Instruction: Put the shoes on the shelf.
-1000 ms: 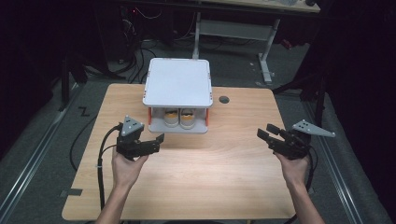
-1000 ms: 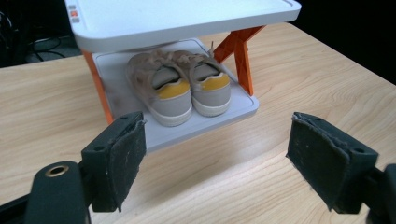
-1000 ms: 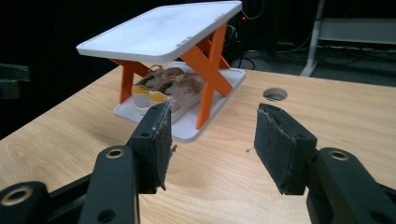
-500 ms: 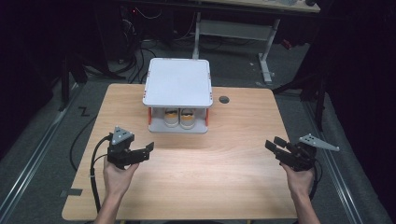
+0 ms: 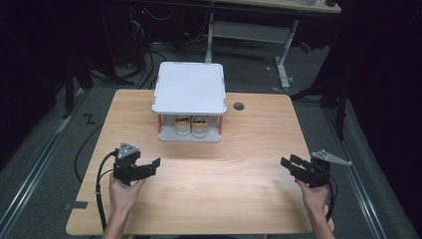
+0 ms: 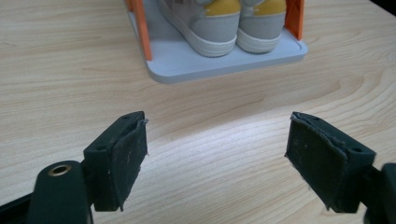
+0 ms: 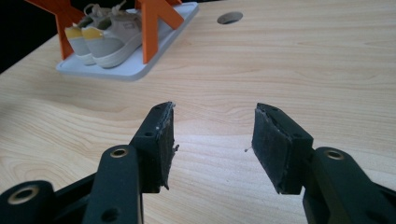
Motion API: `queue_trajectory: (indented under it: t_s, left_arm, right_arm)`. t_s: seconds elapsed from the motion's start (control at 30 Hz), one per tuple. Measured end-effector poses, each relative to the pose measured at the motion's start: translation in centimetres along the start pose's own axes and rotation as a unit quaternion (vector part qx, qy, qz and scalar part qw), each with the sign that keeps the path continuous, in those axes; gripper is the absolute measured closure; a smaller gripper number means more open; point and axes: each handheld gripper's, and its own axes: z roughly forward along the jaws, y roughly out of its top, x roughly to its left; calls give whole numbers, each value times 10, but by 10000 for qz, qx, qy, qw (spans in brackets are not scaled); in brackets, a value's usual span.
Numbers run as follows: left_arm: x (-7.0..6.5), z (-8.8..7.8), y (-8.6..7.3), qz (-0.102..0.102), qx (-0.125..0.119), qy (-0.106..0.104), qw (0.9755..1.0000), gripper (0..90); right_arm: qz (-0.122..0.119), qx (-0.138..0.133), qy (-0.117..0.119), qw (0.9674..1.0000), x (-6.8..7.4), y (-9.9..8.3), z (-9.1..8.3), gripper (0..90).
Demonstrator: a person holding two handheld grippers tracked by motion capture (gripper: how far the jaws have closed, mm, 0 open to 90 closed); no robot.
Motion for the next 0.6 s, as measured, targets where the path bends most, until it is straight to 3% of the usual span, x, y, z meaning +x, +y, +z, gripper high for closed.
queue_trajectory:
  t_s: [0.6]
  left_arm:
    - [16, 36, -18, -14, 362, 395, 9986, 206]
  right_arm:
    - [-117, 437, -512, 9977, -10, -16, 31, 485]
